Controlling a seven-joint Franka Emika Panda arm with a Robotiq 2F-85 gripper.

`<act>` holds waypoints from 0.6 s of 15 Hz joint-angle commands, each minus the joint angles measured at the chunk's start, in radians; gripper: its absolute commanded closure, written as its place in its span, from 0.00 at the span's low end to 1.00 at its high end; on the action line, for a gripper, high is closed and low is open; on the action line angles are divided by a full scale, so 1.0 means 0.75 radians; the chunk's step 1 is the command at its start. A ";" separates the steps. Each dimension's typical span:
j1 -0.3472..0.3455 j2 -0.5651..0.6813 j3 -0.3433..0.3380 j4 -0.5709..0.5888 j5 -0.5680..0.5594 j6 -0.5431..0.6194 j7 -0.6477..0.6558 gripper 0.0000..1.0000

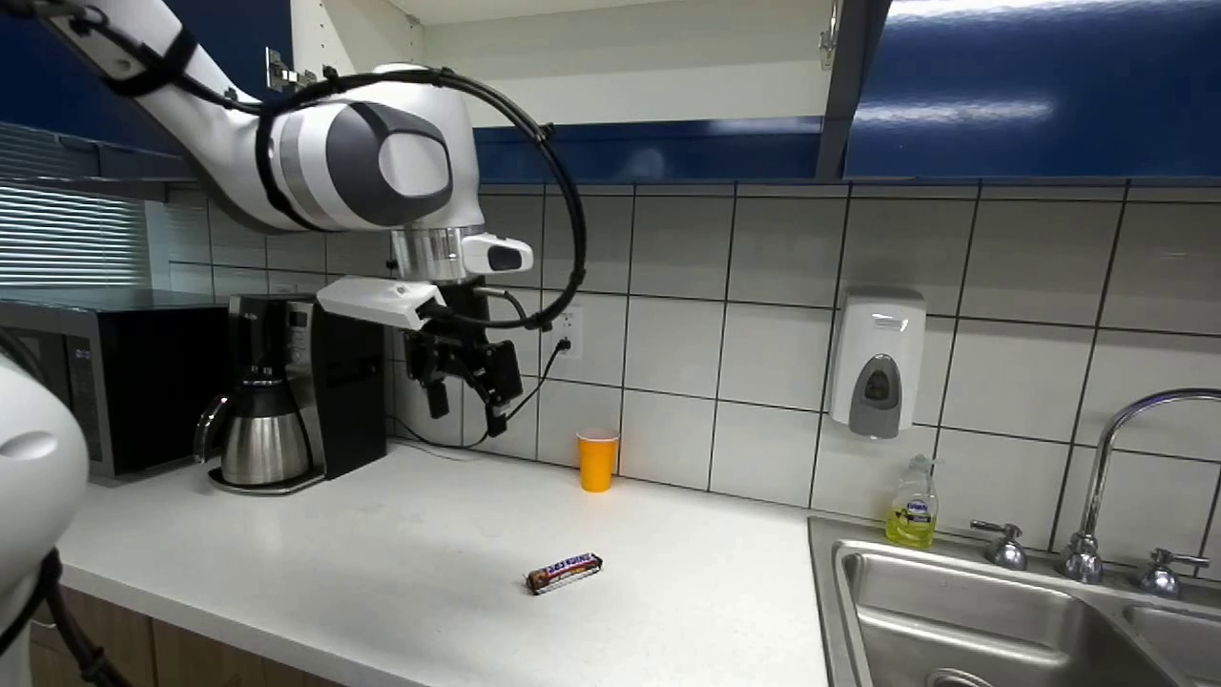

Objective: Put the chocolate bar inside the cabinet

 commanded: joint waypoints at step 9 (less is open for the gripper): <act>-0.048 0.538 0.004 0.179 0.030 0.315 0.104 0.00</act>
